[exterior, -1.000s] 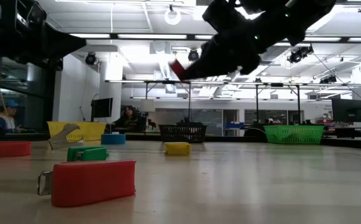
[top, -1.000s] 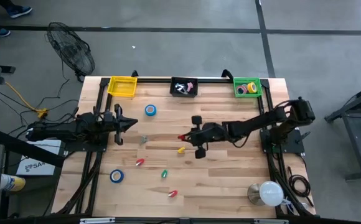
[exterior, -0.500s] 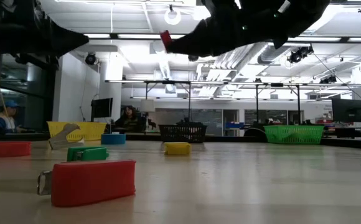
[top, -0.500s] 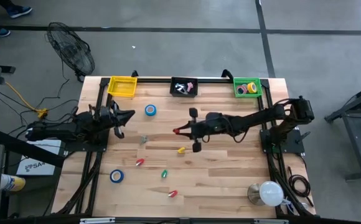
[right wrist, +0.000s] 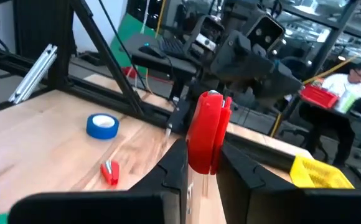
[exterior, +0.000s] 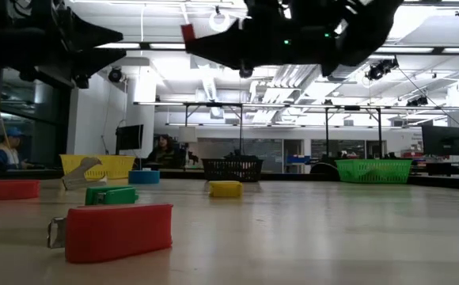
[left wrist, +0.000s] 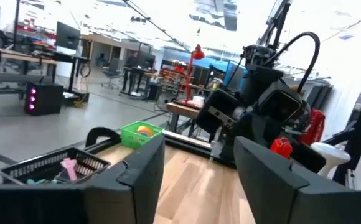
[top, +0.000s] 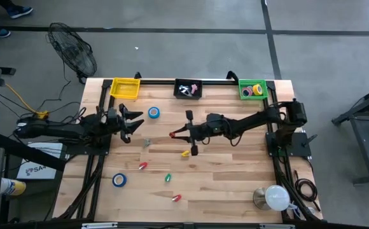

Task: Pick and place Stapler, Stapler remover, tape
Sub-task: Put the top right red stapler into the yellow bin

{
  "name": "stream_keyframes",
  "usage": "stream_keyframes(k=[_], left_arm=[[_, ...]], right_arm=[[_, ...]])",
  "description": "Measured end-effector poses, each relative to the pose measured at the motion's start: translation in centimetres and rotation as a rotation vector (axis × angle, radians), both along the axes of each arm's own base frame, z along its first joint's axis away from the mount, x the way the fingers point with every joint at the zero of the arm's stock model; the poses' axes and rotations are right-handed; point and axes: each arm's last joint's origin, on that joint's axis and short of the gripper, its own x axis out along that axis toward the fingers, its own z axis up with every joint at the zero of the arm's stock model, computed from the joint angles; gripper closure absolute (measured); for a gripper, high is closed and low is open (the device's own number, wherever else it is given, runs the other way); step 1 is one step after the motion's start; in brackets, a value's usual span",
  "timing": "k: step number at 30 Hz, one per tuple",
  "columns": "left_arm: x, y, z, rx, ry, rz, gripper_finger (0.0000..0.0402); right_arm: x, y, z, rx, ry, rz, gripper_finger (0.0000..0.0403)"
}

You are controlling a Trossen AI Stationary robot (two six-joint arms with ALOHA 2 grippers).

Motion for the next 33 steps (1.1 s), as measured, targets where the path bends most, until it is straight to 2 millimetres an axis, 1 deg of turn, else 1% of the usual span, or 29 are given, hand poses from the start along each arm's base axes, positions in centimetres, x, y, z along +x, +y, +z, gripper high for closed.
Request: stream_keyframes(k=[3,6,8,11,13,16,20,28,33], left_arm=[[0.7,-0.1,0.2,0.005,-0.004,-0.019,0.0206],[1.7,-0.1,0.2,0.011,0.068,-0.047,0.0206],[2.5,-0.2,0.7,0.023,0.082,-0.064,0.0206],[3.5,-0.2,1.0,0.055,0.120,-0.064,0.0206],[4.1,-0.2,0.9,0.074,0.143,-0.063,0.0206],[4.7,-0.3,1.4,0.114,0.120,-0.103,0.0206],[5.2,-0.5,1.5,0.137,0.122,-0.140,0.0206],[5.4,-0.5,1.7,0.147,0.108,-0.167,0.0206],[5.4,-0.6,1.8,0.155,0.097,-0.168,0.0206]], right_arm=[[1.3,0.0,0.4,-0.007,-0.017,0.018,0.0354],[2.7,-0.1,0.6,-0.015,-0.007,0.019,0.0354],[3.5,-0.4,0.9,-0.014,-0.004,0.013,0.0354],[4.1,-0.9,1.4,-0.008,-0.001,0.000,0.0354],[4.2,-1.2,1.5,0.002,0.005,-0.011,0.0354],[4.3,-1.5,1.5,0.005,0.007,-0.036,0.0354],[4.2,-2.1,1.3,0.006,0.028,-0.054,0.0354],[4.2,-3.0,1.3,0.008,0.029,-0.074,0.0354],[4.2,-3.2,1.5,0.026,0.011,-0.061,0.0354]])
